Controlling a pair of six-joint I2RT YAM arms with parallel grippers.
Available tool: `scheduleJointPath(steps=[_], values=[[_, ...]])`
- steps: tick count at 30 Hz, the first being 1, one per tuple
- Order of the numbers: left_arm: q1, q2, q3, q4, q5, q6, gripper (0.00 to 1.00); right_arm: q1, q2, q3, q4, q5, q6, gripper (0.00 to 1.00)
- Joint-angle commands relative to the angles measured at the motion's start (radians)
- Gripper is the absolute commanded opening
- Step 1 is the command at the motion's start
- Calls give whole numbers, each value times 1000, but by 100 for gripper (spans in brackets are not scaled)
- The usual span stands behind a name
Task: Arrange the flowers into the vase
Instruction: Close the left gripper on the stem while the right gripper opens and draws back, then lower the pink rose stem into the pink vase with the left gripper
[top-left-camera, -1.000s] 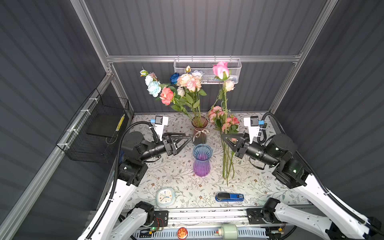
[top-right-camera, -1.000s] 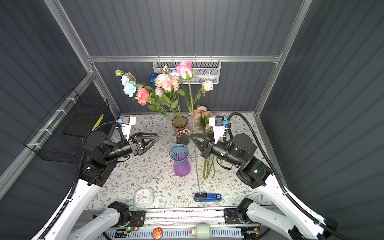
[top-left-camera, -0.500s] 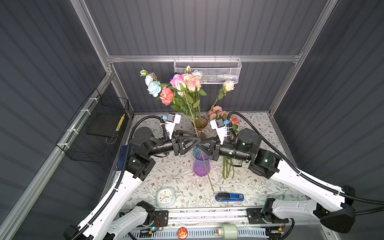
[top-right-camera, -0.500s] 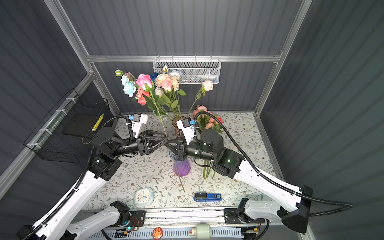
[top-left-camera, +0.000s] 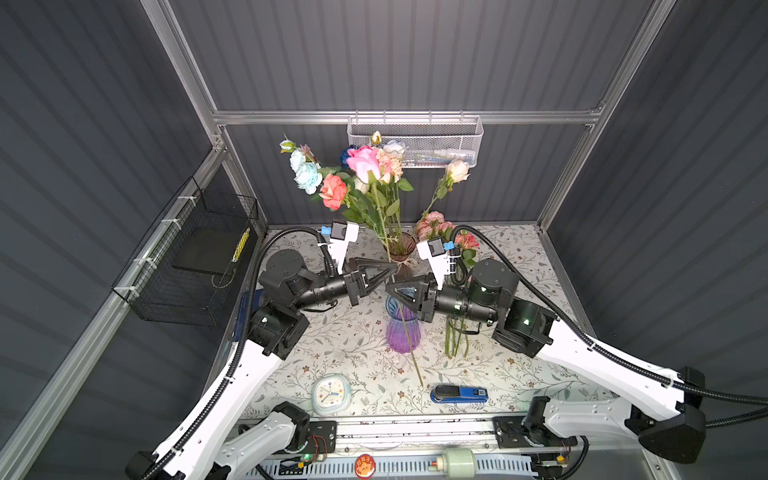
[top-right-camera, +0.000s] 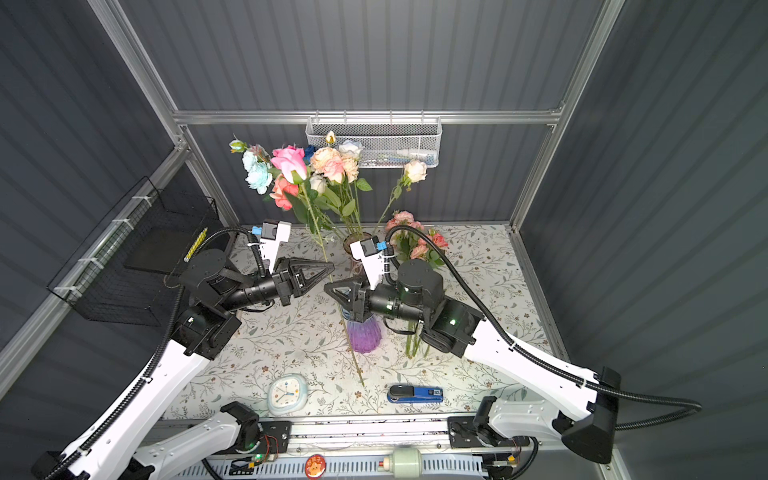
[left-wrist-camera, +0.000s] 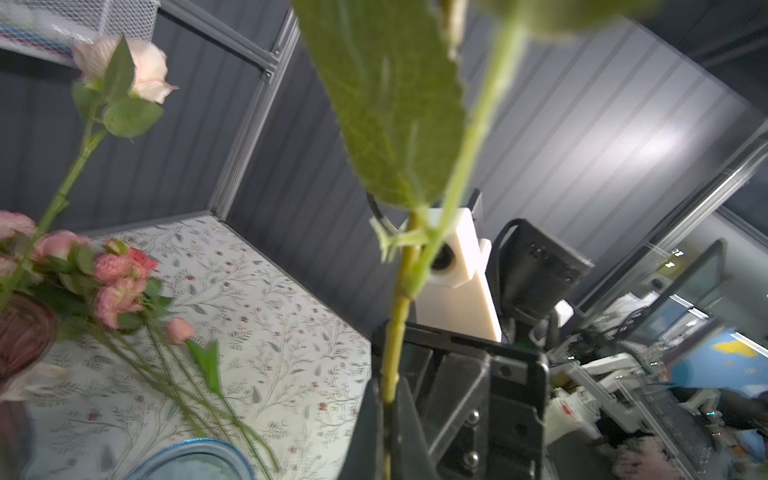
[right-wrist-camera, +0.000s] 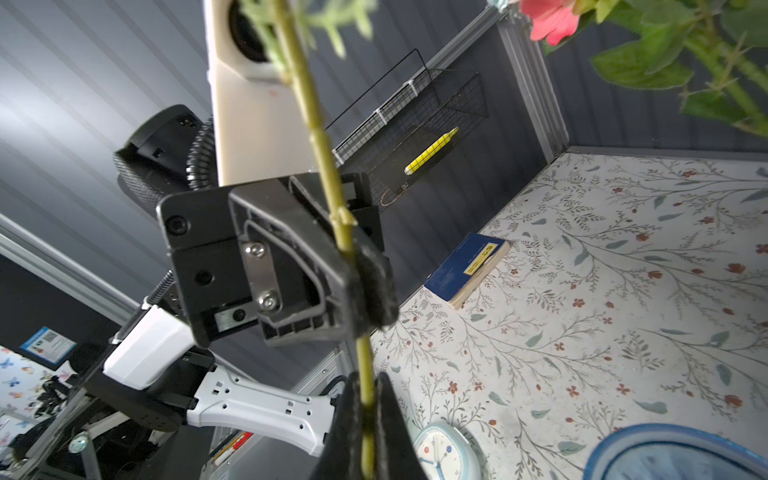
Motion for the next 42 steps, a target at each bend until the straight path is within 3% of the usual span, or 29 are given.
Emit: scheduleJointPath(steps=[1,2,4,8,10,17,24,30,42], values=[[-3,3,58,-20,-25,46,0,4,-24,-31,12,3,15,19],[-3,6,71,-37,-31,63,0,4,-34,-44,14,11,11,30],[-3,9,96,-70,-47,92,0,3,-58,-64,8,30,-2,43],[-3,9,140,-132,-107,168,0,2,-146,-109,-35,96,-45,60],[-3,3,157,-146,-147,206,0,2,-196,-139,-50,142,-68,63],[-3,-1,186,-102,-336,322,0,0,-388,-210,-136,316,-134,68],[-3,101,239,-24,-452,373,0,0,-490,-238,-175,382,-153,69],[-3,198,231,23,-444,353,0,-1,-506,-246,-203,390,-155,69],[-18,193,-59,78,-434,268,0,-3,-501,-277,-212,426,-165,73]])
